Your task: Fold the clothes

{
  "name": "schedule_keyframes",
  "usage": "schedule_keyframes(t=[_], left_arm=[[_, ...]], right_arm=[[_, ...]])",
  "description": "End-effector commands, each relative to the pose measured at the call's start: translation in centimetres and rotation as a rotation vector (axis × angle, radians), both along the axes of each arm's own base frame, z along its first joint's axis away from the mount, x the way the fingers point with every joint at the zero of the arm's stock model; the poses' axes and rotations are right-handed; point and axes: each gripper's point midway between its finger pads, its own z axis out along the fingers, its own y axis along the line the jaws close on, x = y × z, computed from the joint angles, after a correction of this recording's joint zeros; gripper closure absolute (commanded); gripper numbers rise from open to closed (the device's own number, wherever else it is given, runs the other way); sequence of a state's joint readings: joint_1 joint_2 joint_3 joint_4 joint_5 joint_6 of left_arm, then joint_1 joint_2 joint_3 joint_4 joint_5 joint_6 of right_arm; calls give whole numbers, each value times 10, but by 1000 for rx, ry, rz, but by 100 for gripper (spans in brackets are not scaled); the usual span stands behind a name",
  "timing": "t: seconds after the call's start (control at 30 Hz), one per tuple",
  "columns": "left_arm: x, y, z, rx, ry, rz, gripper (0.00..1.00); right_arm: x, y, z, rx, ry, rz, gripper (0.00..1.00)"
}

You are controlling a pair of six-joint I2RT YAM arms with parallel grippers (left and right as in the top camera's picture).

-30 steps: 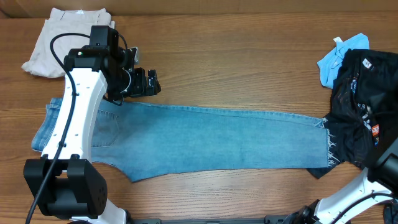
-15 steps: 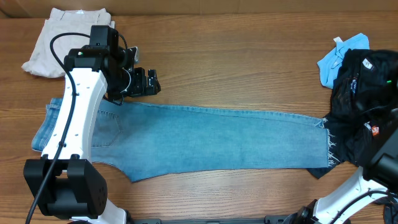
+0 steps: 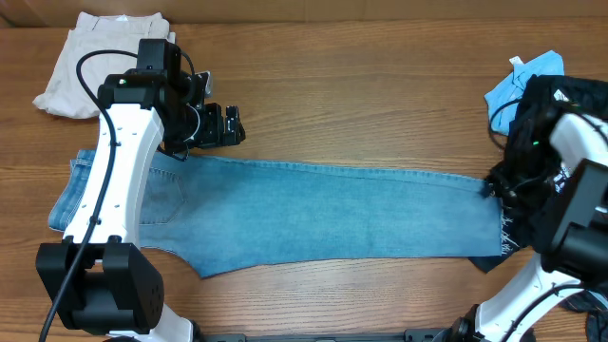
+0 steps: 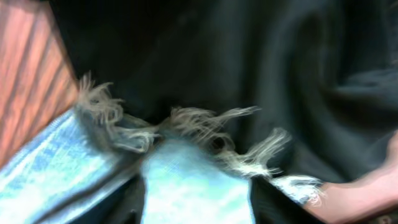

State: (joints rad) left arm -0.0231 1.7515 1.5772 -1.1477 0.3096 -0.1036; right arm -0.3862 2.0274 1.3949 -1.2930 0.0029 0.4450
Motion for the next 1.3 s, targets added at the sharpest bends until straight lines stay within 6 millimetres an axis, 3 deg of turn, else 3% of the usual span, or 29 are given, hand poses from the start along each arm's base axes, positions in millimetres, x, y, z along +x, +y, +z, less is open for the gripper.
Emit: schedule_keyframes(t=[0.0, 0.27, 0.4, 0.47, 0.5, 0.53, 0.8, 0.87, 1.1, 1.27], left_arm=[[-1, 0, 0, 8, -5, -13, 0], [-1, 0, 0, 10, -6, -16, 0], [-1, 0, 0, 10, -6, -16, 0], [-1, 0, 0, 13, -6, -15, 0], [-1, 2, 0, 21, -6, -13, 0], [-1, 3, -1, 32, -7, -10, 0], [1, 11, -3, 78, -11, 3, 0], [2, 11, -2, 78, -15, 2, 0], [6, 11, -1, 77, -34, 3, 0], [8, 11, -1, 77, -44, 4, 0]], right_arm=[[2, 10, -6, 10, -13, 58, 31], [10, 5, -10, -26, -45, 109, 9], [13, 4, -15, -36, -61, 109, 8], [13, 4, -18, -36, -69, 111, 18], [14, 5, -19, -29, -76, 120, 34], [16, 7, -21, -15, -88, 134, 41], [34, 17, -24, 44, -184, 144, 91], [43, 19, -25, 56, -221, 142, 96], [79, 28, -25, 39, -356, 187, 96], [109, 54, -22, 62, -463, 249, 95]])
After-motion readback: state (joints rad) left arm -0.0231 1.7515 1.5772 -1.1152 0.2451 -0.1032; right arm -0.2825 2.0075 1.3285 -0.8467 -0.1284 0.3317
